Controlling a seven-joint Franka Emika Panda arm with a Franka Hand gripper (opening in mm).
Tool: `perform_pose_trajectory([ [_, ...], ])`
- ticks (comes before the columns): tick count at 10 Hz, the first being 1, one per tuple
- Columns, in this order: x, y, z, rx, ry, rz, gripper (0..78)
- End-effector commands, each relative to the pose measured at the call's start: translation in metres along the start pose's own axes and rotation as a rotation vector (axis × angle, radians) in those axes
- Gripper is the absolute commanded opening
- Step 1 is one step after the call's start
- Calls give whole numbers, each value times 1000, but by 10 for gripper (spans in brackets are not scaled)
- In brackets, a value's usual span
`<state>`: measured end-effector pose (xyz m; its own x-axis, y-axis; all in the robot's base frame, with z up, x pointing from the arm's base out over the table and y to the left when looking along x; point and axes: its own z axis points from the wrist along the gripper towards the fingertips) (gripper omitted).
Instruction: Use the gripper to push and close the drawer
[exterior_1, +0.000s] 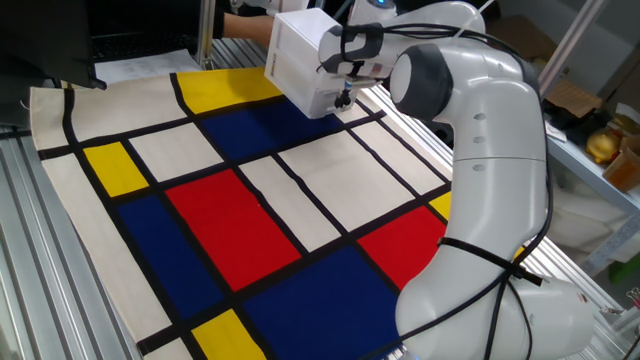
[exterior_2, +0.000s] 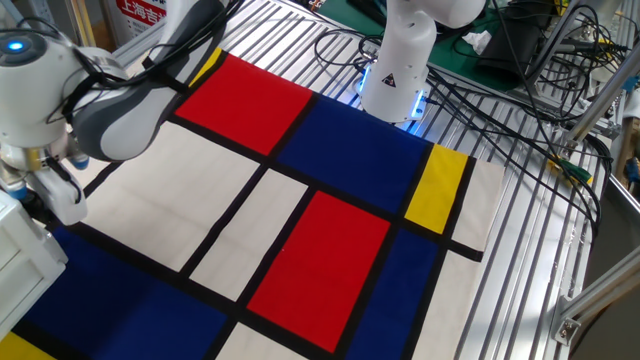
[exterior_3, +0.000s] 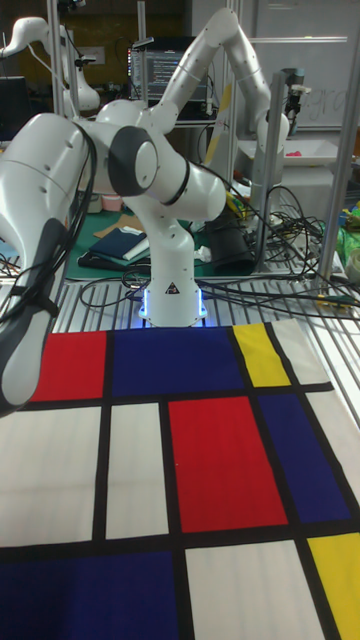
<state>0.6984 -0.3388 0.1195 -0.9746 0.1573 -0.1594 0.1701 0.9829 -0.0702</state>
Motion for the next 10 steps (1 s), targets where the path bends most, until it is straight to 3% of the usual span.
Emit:
perform_pose_trajectory([
  [1,16,-1,-7,6,26,-42,0],
  [3,39,-1,-11,15,20,-53,0],
  [5,64,3,-25,17,36,-60,0],
  [10,68,10,-31,0,23,-98,0],
])
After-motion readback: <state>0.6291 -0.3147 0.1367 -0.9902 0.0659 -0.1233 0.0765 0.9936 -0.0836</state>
